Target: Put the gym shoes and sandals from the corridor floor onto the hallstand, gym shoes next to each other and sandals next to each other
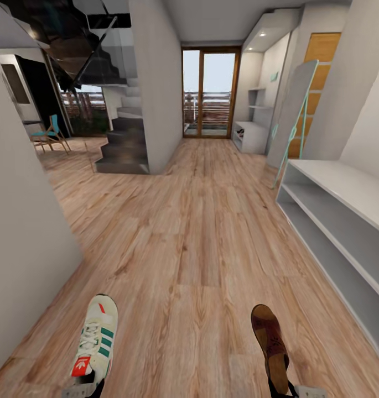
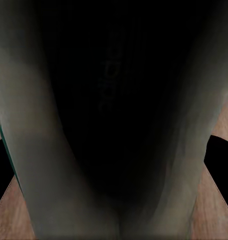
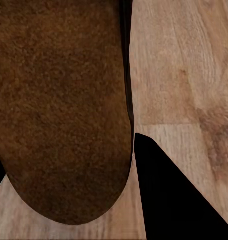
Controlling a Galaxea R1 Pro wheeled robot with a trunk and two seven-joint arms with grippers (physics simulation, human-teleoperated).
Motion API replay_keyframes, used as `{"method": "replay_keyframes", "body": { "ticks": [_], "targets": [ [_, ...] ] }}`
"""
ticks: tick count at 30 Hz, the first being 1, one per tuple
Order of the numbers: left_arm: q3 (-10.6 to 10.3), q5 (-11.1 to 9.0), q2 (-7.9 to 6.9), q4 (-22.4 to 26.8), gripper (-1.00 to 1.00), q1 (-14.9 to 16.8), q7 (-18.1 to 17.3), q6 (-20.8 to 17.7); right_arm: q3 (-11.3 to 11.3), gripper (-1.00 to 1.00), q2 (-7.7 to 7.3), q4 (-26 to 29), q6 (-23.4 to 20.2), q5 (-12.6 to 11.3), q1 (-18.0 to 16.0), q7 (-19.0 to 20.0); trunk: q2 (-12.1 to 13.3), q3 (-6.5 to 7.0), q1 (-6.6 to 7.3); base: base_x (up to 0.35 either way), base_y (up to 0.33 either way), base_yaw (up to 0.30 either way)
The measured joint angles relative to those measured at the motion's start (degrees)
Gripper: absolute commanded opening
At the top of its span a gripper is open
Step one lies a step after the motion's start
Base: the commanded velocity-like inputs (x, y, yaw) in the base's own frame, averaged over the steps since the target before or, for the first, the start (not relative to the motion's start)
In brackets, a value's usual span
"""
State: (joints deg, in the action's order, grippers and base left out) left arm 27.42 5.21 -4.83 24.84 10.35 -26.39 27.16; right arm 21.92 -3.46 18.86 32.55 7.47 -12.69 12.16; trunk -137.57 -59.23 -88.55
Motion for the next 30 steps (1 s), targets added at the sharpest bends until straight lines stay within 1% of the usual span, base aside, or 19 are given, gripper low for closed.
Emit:
{"method": "replay_keyframes", "body": {
  "ticks": [30],
  "targets": [
    [0.04, 0.00, 0.05, -0.02, -1.00, -0.01, -0.01, 0.00, 0.00, -1.00, 0.00, -0.02, 0.00, 0.00, 0.00, 0.00, 0.00, 0.00, 0.00, 0.340, 0.000, 0.000]
  ]
}}
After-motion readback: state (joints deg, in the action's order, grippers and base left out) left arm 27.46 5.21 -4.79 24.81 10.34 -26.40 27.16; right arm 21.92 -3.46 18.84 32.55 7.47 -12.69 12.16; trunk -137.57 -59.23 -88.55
